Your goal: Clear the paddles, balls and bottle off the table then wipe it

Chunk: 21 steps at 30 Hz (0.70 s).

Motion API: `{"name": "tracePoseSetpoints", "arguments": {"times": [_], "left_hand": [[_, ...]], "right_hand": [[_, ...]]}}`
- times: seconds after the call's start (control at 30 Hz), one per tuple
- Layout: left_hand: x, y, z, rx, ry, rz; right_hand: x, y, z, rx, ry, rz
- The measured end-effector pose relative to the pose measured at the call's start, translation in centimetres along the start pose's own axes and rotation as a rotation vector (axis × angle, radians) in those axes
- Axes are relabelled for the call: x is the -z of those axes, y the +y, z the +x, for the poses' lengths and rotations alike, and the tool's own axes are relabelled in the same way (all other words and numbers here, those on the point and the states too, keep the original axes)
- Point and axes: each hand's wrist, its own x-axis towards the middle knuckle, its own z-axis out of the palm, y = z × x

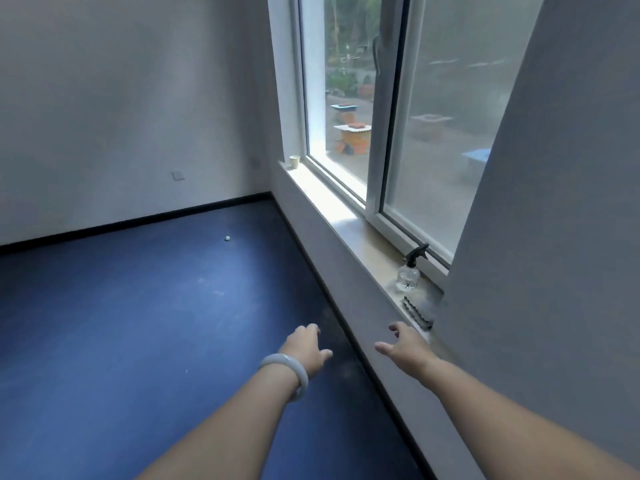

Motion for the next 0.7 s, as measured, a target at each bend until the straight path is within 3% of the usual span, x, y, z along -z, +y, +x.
{"name": "tracePoseSetpoints", "arguments": {"times": [0.27,0.53,0.7], "left_hand": [[1.6,5.1,13.0,-0.161,-0.107,0.043],[2.6,8.6,24.4,-0.206,-0.166,0.072],[1.6,9.3,30.1,-0.232,-0.253,0.085]], "right_hand": [[2.4,1.0,8.7,-0.175,0.117,0.188],[4.6,2.8,19.0,-0.316,0.130,0.374],[5.0,3.0,22.8,-0.420,0.154,0.328]]}}
